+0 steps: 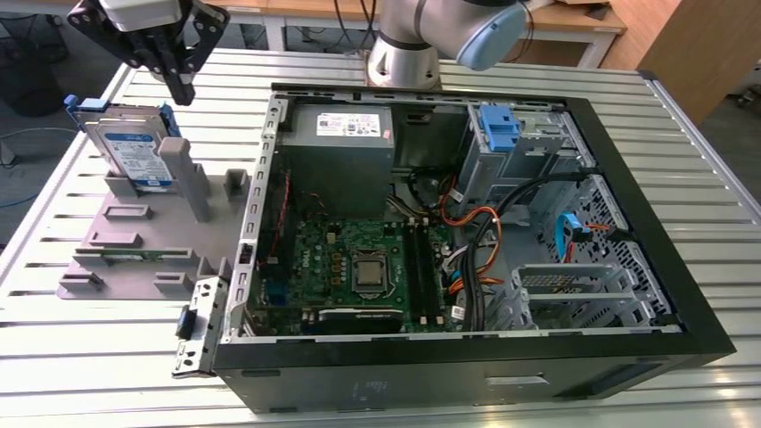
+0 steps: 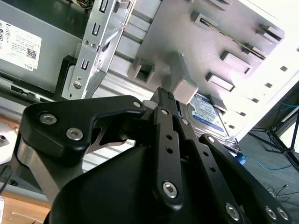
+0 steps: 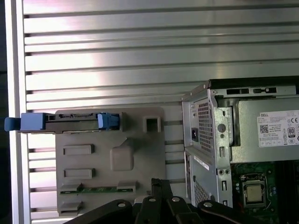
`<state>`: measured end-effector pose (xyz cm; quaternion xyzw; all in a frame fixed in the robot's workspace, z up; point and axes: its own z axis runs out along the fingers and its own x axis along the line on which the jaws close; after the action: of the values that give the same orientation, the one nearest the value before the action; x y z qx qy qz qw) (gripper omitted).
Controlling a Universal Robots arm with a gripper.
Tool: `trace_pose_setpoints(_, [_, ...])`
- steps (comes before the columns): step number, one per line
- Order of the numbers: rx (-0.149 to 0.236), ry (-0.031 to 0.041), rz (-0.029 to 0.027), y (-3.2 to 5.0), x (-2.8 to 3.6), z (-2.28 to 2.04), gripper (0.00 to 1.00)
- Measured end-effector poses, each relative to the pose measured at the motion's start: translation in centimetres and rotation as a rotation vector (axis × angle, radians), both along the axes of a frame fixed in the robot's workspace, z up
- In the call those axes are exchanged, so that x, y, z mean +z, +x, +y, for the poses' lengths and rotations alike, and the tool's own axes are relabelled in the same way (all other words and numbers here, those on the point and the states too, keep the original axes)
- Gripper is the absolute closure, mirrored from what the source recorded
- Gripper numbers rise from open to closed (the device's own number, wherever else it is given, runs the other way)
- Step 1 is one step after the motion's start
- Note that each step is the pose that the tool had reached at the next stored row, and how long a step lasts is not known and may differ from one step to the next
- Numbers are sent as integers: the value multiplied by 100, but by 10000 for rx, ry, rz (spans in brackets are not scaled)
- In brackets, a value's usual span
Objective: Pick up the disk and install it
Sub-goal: 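Reach for the disk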
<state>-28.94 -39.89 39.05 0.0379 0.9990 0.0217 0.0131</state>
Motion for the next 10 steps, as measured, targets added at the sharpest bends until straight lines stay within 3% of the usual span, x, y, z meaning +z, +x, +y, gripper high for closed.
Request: trace_pose_setpoints(10, [0,0,0,-22,0,0,89])
